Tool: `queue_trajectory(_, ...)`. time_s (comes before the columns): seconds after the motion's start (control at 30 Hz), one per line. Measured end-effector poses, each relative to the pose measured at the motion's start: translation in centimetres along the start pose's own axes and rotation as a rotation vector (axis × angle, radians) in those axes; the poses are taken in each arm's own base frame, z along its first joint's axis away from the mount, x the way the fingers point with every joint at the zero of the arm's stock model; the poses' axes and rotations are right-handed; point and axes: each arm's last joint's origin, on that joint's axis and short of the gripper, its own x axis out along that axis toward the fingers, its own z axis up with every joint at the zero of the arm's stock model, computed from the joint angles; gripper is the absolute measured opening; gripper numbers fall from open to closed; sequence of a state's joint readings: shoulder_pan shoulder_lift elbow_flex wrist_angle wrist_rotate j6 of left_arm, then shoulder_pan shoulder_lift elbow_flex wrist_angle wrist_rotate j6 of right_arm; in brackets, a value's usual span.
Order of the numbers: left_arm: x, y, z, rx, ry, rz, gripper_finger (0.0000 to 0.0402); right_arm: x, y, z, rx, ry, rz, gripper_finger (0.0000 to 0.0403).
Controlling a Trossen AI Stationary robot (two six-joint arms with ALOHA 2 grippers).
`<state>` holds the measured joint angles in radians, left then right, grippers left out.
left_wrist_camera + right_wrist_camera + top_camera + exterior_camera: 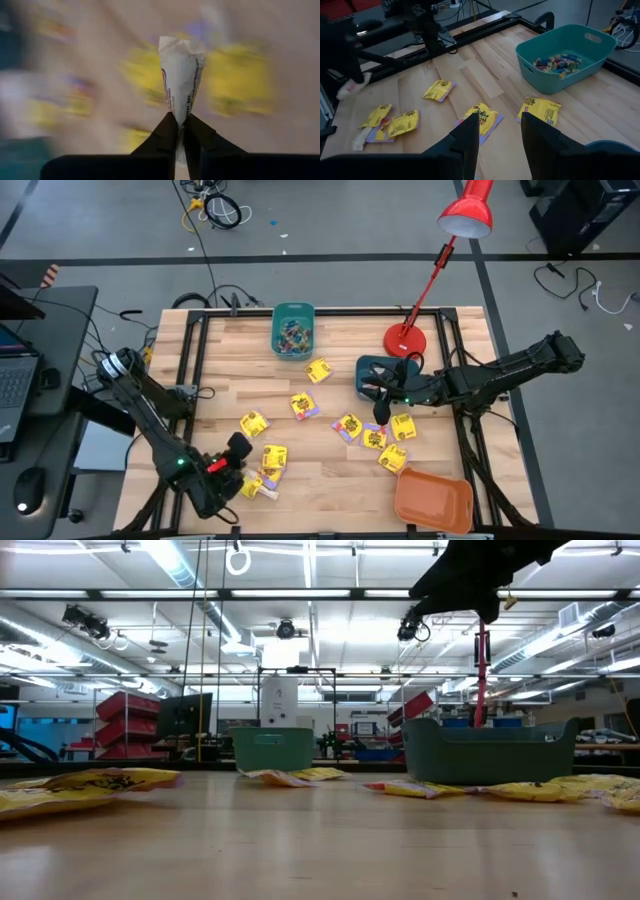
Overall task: Sort candy
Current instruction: Put the white chocolate bar into the blue bin
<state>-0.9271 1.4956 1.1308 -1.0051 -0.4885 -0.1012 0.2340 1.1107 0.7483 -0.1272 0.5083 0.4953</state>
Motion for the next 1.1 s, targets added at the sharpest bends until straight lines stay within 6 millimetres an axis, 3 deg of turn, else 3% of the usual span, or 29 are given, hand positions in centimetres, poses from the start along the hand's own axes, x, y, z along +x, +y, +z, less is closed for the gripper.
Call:
queue_trajectory(0.13,-1.0,2.9,1.3,0.026,-0.053,0.303,0.0021,0.0,0.1,0.2,0.01,-0.022,0.013,0.0132)
queue_trajectory(0.23,-0.7,5.5,1.6,-0.001,-0.034,0.409,0.002,-0.6,0.7,1.2,-0.012,-0.081,0.055,0.0132)
queue_trajectory(0.47,0.7,10.2,1.9,-0.029,-0.038,0.426,0.002,-2.3,2.2,3.9,-0.145,-0.196,0.04,0.0132)
queue_trajectory(0.63,1.9,13.1,2.3,-0.006,-0.122,0.438,0.0019,-3.2,2.9,4.7,-0.219,-0.242,0.006,0.0132)
queue_trajectory(0.83,3.9,16.8,2.4,0.022,-0.359,0.47,0.0015,-3.8,3.3,4.5,-0.277,-0.254,-0.054,0.0132)
queue_trajectory(1.1,5.8,21.8,-0.1,-0.096,-0.543,0.589,0.0015,-4.4,3.7,3.8,-0.404,-0.234,-0.112,0.0132)
